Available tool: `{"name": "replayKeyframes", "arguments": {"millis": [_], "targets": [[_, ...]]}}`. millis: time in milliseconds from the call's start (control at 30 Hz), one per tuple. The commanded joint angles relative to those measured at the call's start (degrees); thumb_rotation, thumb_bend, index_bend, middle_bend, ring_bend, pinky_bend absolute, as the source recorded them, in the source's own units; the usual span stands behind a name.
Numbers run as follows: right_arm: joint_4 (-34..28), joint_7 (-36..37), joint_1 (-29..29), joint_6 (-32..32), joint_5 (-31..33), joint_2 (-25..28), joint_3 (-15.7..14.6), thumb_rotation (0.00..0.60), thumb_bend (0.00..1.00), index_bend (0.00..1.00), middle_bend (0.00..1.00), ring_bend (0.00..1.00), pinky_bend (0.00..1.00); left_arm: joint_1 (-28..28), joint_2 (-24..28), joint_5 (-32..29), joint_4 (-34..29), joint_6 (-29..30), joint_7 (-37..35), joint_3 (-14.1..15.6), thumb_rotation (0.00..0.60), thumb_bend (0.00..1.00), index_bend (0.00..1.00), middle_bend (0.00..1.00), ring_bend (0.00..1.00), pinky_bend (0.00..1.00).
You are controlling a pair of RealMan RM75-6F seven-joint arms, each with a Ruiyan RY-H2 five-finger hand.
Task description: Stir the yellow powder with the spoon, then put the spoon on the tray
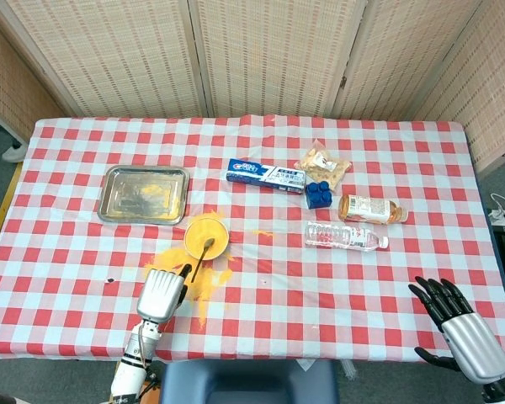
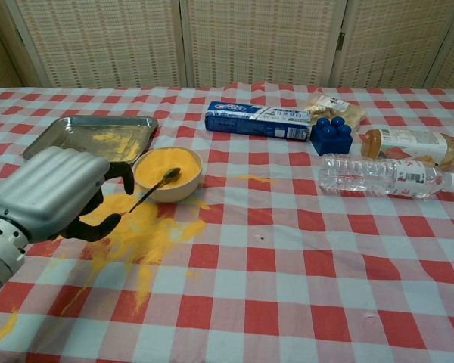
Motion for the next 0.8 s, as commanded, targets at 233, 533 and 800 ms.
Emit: {"name": "replayKeyframes", "arguments": {"millis": [233, 533, 800], "targets": [[0.19, 0.39, -0.14, 0.45, -0.12, 0.11, 0.09, 0.6, 0.02, 0.0, 0.0, 0.0, 0.0, 1.52, -5.36, 5.3, 9.84, 1.27, -0.6, -1.21, 0.6, 0.39, 0.45, 1.0, 1.0, 1.0], [0.14, 0.48, -0.2, 0.65, -0.77, 0.22, -0.13, 0.6, 0.02, 0.0, 0.0, 0.0, 0.0, 2.95, -6.01, 7.17, 7.95, 0.26, -0.06, -0.97, 0.6, 0.39, 0.45, 1.0, 1.0, 1.0], [0.37, 1.04, -0.41, 1.28, -0.86, 0.45, -0.09, 0.6, 0.02, 0.0, 0.0, 0.0, 0.0, 2.5, -7.88, 8.63, 9.97, -1.34, -0.76, -2.74, 0.6, 0.39, 0.41, 1.0, 1.0, 1.0]]}}
